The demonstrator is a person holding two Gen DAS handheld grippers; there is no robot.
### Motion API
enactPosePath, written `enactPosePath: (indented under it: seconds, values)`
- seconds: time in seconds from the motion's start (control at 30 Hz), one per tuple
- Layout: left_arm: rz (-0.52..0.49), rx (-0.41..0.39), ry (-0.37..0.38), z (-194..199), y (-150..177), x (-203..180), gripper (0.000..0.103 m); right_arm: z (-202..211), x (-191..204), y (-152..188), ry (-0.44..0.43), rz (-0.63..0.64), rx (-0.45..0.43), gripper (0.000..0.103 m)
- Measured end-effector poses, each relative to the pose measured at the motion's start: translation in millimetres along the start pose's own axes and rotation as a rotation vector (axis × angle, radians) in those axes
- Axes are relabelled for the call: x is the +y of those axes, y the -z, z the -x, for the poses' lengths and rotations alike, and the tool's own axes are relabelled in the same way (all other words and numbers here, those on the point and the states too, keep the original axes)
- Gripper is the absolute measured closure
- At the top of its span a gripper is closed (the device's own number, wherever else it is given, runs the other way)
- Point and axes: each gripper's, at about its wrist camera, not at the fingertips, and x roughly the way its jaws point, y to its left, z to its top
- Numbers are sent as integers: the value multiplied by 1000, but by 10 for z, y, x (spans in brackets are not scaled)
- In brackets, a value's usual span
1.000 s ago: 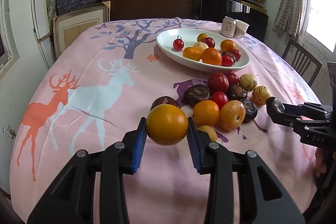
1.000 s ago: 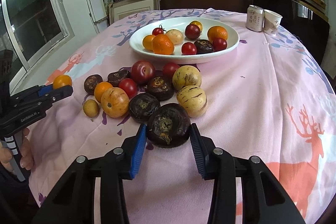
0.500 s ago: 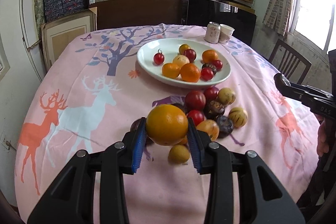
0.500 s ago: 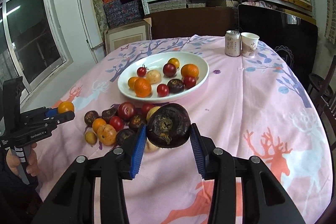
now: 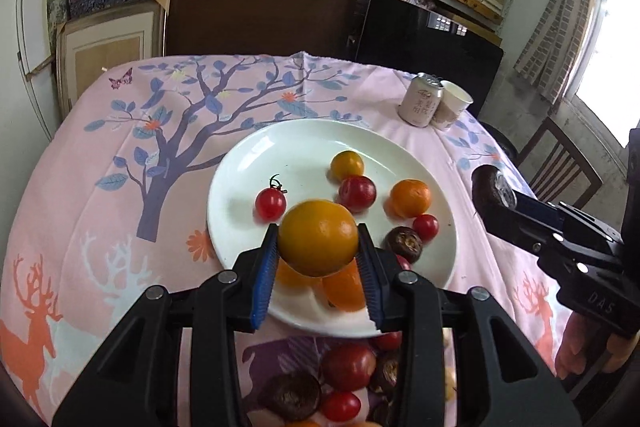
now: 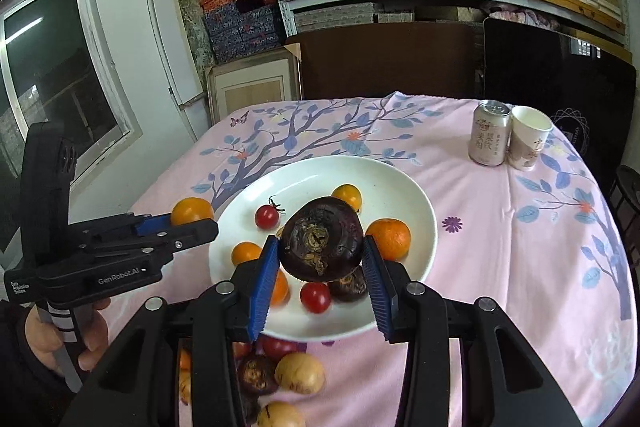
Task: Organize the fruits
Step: 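Carry both fruits onto the plate and open both tools, then grasp a pale striped fruit with the right tool while the left tool grasps a small yellow fruit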
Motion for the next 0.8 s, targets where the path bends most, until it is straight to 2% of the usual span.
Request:
enactPosePath:
  seconds: [0.13,0.17,0.2,0.23,0.27,0.4,0.5,0.7,0.8]
  values:
    - [62,62,4,-413,-91,161,66,-385,-65,-48,-23,0,36,59]
    - [75,73,18,-476,-107,194,62,-433,-72,-54,-20,1,35,55]
    - [85,77,21,-506,-118,220,56,-441,-65,-56,-4,4,26,44]
    - [97,69,14,-501,-129,243,39,-424,-66,-63,10,9,9,41]
    - [110,47,16,-451,-140,267,29,-399,-69,-65,12,9,0,41]
    - [96,-2,20,-194,-162,248,29,-192,-169,19,20,-39,-4,41]
    - [72,-18,29,58,-42,199,28,28,-194,183,9,-52,1,41]
    - [-18,1,9,492,537,51,28,466,-10,777,24,-8,51,40]
    - [-63,-5,-3,688,901,3,27,576,160,1108,1,32,87,40]
